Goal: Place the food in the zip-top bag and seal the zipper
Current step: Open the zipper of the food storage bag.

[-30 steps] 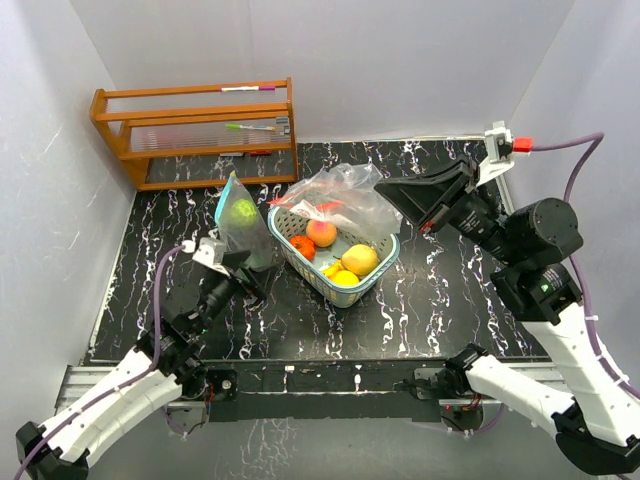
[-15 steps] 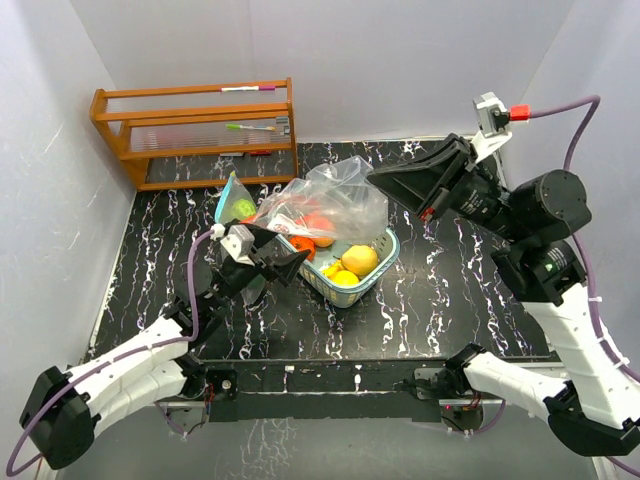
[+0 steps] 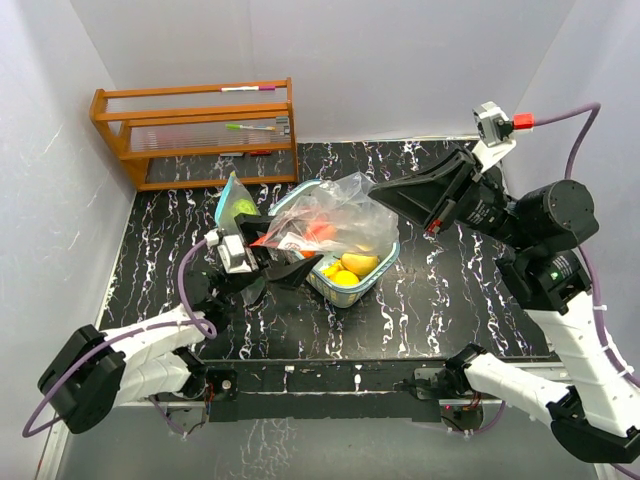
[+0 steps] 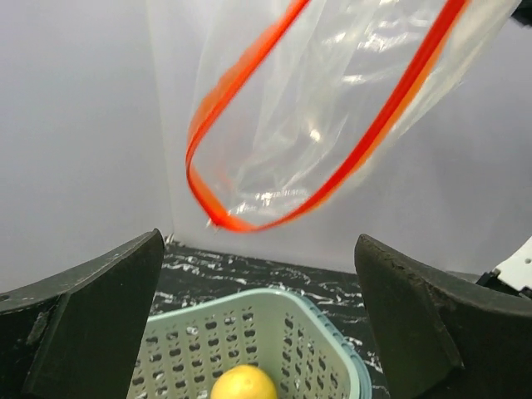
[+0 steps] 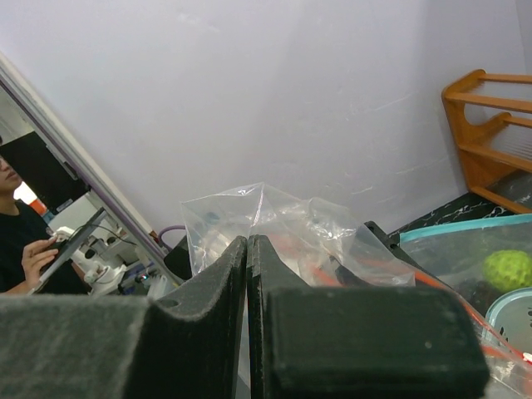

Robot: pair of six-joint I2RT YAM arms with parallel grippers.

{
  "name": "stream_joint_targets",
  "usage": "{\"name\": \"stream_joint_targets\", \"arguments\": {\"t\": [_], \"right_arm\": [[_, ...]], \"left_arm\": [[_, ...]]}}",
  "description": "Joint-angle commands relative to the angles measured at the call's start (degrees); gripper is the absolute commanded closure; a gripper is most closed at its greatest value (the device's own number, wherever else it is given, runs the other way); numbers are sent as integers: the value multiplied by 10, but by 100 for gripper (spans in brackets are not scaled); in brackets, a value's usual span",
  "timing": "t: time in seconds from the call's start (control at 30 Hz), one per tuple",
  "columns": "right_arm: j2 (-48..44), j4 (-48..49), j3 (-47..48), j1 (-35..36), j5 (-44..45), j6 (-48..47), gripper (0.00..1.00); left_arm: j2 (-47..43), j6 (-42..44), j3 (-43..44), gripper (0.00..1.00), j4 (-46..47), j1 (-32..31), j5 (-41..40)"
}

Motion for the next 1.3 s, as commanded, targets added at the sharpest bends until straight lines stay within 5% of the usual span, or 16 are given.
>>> {"name": "stream_joint_targets", "arguments": {"t": [0.0,0.13,0.37,0.53,0.6,0.7,0.83,1.0,1.27], "right_arm": [[-4,35,-11,-3,-6,5,92],[-7,47,-28,-3,-6,8,92],[-13,47,-42,-3,6,8,92],[-31,17,-43,-3,25,-11,90],[-42,-26,-39,-3,57,-31,72],[-56,-132,-17,-3,149,-84,48],[-73,-254,-4,-3,265,-144,39],[-74,-307,-22,-3,316,-180,36],[-75,-304,-64,-3,287,-178,35]], "left_arm": [[-5,-25,35,3,86,3,34],[-18,-26,41,4,80,3,27],[-45,-31,71,70,-31,3,48],[-80,4,86,86,-122,3,43],[-110,43,113,99,-241,3,39],[-146,96,189,100,-516,4,-7],[-164,110,295,100,-763,3,-93],[-153,109,411,100,-965,3,-153],[-129,138,512,100,-1139,3,-211]]}}
